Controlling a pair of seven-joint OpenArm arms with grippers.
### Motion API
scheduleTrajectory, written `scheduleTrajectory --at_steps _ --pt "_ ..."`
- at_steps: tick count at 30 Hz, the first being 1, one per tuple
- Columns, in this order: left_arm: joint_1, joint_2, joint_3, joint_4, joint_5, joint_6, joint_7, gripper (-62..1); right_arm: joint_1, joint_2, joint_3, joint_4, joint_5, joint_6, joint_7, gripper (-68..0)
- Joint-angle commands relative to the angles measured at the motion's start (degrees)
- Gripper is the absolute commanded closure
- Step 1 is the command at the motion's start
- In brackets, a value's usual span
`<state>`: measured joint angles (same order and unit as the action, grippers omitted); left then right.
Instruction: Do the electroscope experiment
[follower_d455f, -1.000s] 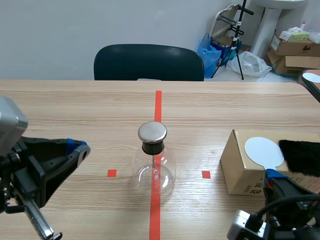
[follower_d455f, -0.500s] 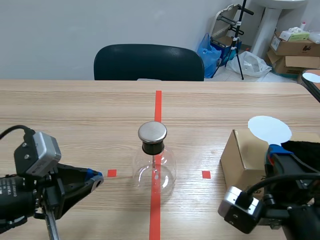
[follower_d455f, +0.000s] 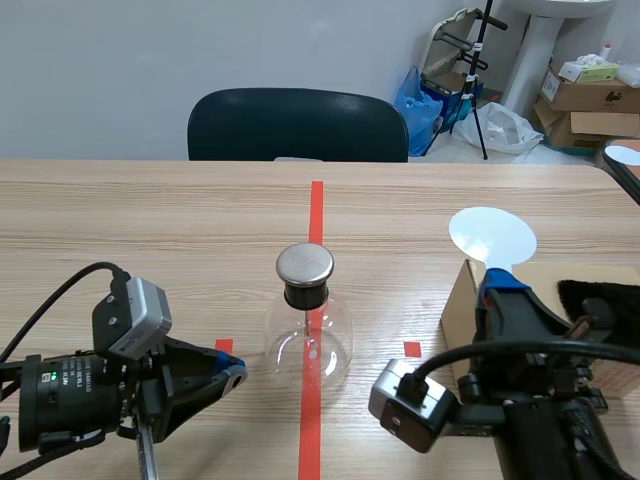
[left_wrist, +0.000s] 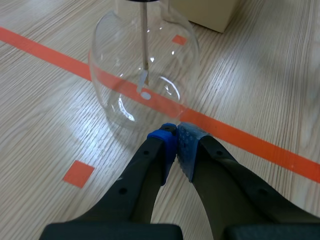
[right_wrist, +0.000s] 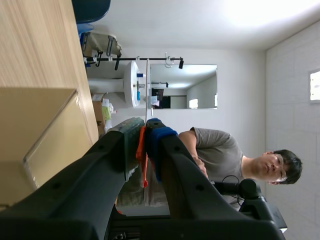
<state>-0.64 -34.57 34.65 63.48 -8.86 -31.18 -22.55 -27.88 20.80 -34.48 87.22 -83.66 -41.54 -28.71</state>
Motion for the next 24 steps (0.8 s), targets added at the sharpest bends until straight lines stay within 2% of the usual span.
scheduleTrajectory --at_steps 1,6,10,12,18,24 --pt "-0.39 1.25 -0.42 0.39 -0.59 -0.09 -0.57 -2.7 1.51 0.81 -0.52 0.52 -0.04 -3.32 -1.05 -1.1" --pt "-1.46 3.13 -0.44 -1.01 -0.59 0.20 -0.52 -2.7 4.00 0.83 -4.09 0.48 -0.04 -3.13 -3.32 -1.1" --pt "-1.46 4.04 -0.44 -1.03 -0.59 0.61 -0.46 -2.7 5.05 0.83 -5.97 0.48 -0.04 -1.75 -3.78 -1.1" --pt "-1.44 4.63 -0.44 -1.03 -0.59 0.96 -0.37 -2.7 5.20 0.81 -6.51 0.48 -0.04 -0.39 -3.76 -1.1" --pt "-1.44 5.99 -0.44 -1.03 -0.57 3.61 -0.04 -2.7 5.20 0.81 -7.06 0.48 -0.04 -0.07 -2.89 -1.0" --pt "-1.44 6.12 -0.44 -1.05 -0.57 3.65 0.68 -2.7 5.20 0.83 -7.28 0.48 -0.04 1.42 -1.79 -1.0"
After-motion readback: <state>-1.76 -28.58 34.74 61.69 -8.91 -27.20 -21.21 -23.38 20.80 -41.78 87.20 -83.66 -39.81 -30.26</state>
